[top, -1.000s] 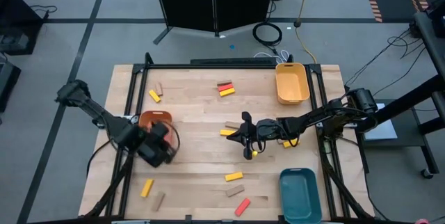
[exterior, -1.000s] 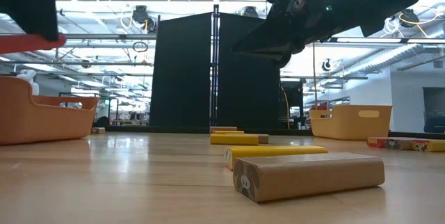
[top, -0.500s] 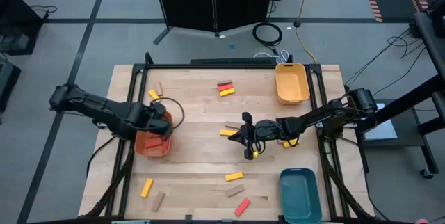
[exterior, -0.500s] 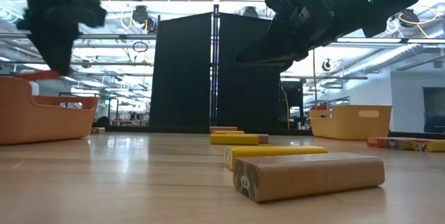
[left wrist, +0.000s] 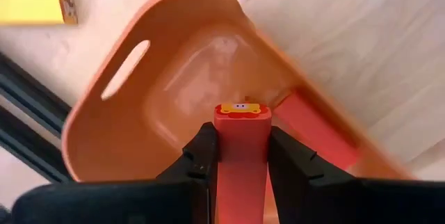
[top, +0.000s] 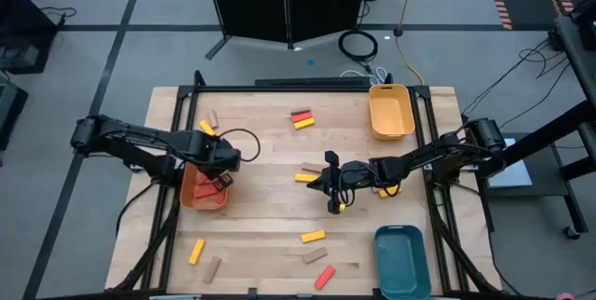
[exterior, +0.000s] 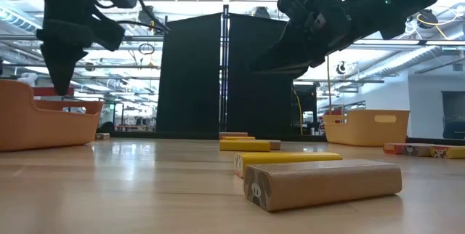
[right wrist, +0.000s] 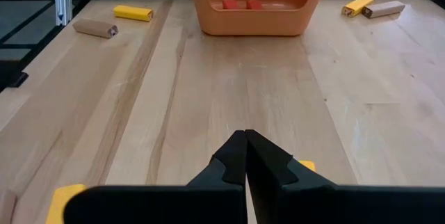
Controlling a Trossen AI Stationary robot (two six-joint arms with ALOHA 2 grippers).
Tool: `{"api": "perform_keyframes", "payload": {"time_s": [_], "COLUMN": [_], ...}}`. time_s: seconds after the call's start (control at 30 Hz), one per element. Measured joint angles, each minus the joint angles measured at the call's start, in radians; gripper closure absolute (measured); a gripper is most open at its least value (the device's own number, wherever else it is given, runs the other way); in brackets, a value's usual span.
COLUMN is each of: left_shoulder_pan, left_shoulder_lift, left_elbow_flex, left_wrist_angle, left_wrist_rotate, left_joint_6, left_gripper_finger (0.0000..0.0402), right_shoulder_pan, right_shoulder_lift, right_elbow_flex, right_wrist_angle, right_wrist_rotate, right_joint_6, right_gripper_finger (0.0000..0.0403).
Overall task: Sort blocks
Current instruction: Put the orange block into the orange bin
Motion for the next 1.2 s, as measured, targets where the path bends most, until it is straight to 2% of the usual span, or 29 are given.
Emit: {"api": "perform_keyframes", "payload": {"time_s": [0.23, 0.43, 0.53, 0.77, 1.03, 1.2], "left_shoulder_pan": [0.000, 0.000, 0.000, 0.000, 0.000, 0.000], "left_shoulder_lift": [0.069, 0.123, 0.142, 0.161, 0.161, 0.161], "left_elbow_flex": [0.000, 0.000, 0.000, 0.000, 0.000, 0.000], "left_wrist_angle": [0.006, -0.005, -0.003, -0.003, -0.003, -0.003], "left_wrist_rotate": [-0.064, -0.068, -0.069, -0.069, -0.076, -0.079], "left_joint_6": [0.307, 0.579, 0.665, 0.687, 0.679, 0.656], "left_gripper_finger": [0.0323, 0.0323, 0.0323, 0.0313, 0.0255, 0.0236], "right_shoulder_pan": [0.000, 0.000, 0.000, 0.000, 0.000, 0.000], "right_shoulder_lift": [0.000, 0.000, 0.000, 0.000, 0.000, 0.000], "right_elbow_flex": [0.000, 0.000, 0.000, 0.000, 0.000, 0.000], "right_wrist_angle": [0.000, 0.000, -0.003, -0.011, -0.015, -0.019], "right_wrist_rotate": [0.000, 0.000, 0.000, 0.000, 0.003, 0.003], "right_joint_6": [-0.007, 0.000, 0.000, 0.000, 0.000, 0.000], "right_gripper_finger": [0.0403, 0.0403, 0.0403, 0.0403, 0.0403, 0.0403]}}
